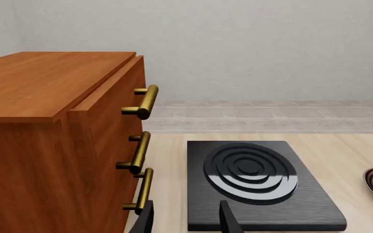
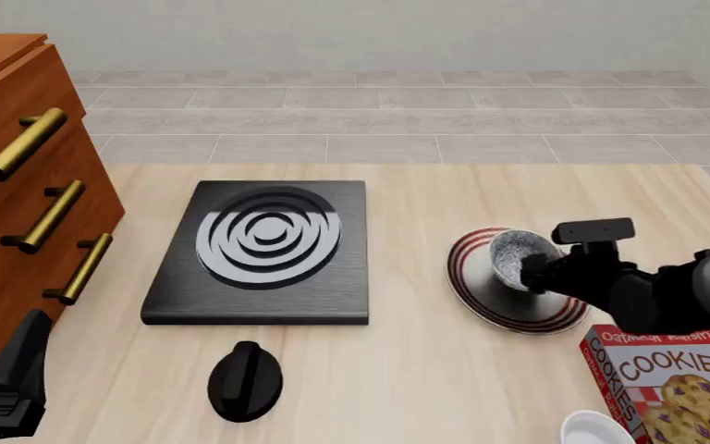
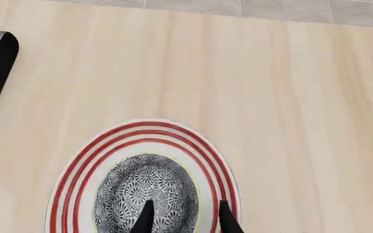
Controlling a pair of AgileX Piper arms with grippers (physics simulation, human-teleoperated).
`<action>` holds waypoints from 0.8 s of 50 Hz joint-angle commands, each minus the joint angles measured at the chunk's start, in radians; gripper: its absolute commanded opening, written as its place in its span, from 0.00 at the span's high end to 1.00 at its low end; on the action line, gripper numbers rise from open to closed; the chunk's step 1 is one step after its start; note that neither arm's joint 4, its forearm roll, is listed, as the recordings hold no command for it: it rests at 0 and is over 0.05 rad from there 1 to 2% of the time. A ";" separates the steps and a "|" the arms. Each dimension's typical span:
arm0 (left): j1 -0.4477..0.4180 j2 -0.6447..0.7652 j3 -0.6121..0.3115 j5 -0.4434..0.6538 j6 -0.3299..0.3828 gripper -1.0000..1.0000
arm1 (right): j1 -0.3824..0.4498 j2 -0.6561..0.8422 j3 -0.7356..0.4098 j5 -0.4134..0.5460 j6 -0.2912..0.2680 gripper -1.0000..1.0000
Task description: Pick the akita bowl on the stove and place it on the plate.
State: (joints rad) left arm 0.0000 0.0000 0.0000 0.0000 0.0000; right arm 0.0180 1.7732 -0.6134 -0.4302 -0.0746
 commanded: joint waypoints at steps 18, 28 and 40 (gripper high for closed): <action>0.000 0.000 0.000 0.000 0.000 0.00 | 0.002 -0.332 0.153 -0.145 -0.236 0.00; 0.000 0.000 0.000 0.000 0.000 0.00 | 0.029 -0.405 0.162 -0.143 -0.261 0.00; 0.000 0.000 0.000 0.000 0.000 0.00 | 0.044 -0.510 0.178 -0.106 -0.237 0.00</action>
State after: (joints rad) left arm 0.0000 0.0000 0.0000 0.0000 0.0000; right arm 0.0492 1.3478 -0.4513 -0.5533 -0.3110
